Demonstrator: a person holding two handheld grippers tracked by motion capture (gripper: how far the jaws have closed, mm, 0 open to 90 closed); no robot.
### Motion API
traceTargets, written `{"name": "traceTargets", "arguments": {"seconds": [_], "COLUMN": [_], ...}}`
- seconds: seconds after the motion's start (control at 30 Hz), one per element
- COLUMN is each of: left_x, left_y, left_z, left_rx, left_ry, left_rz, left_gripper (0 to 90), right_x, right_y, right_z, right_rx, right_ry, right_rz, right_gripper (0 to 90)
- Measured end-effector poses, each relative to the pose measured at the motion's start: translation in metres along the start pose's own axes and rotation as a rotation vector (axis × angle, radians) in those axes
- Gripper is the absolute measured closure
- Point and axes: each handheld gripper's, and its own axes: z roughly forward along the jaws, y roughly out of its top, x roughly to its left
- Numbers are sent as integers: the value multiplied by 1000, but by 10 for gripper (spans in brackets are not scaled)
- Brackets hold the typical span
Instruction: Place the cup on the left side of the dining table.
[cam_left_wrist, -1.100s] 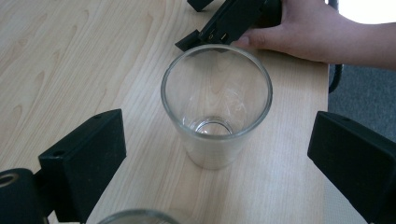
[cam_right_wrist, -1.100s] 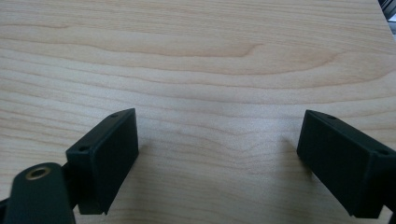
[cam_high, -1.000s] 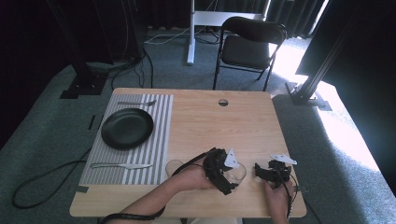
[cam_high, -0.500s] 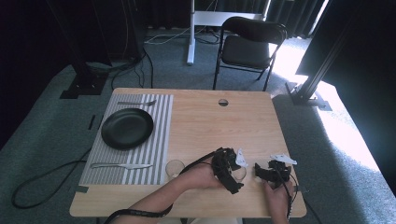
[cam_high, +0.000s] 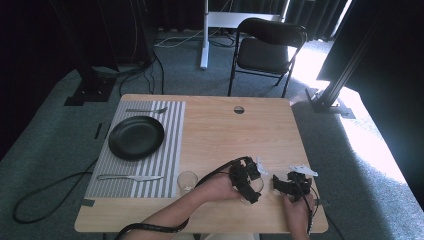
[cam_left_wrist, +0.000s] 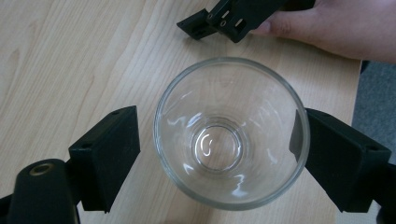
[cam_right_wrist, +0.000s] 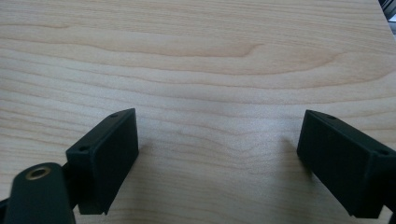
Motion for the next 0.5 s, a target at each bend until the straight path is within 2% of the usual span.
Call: {"name": "traceTargets", "arguments": {"seconds": [0.13,0.27,0.33,0.5], "left_x": [0,-1,-1,-4], "left_y": [3,8,9,11], "left_z": [1,5,5,7], "left_rx": [11,56,61,81], "left_ry": [-26,4,5,1], "left_rz": [-11,-14,-18,-9], "left_gripper": [155,156,220,280], "right_x": [0,0,0,0], "right_y": [0,0,0,0], "right_z": [0,0,0,0], "right_rx": [1,1,1,1], "right_ry": [0,0,0,0], "right_rz": [0,0,0,0], "right_gripper": [120,120,120,120]}}
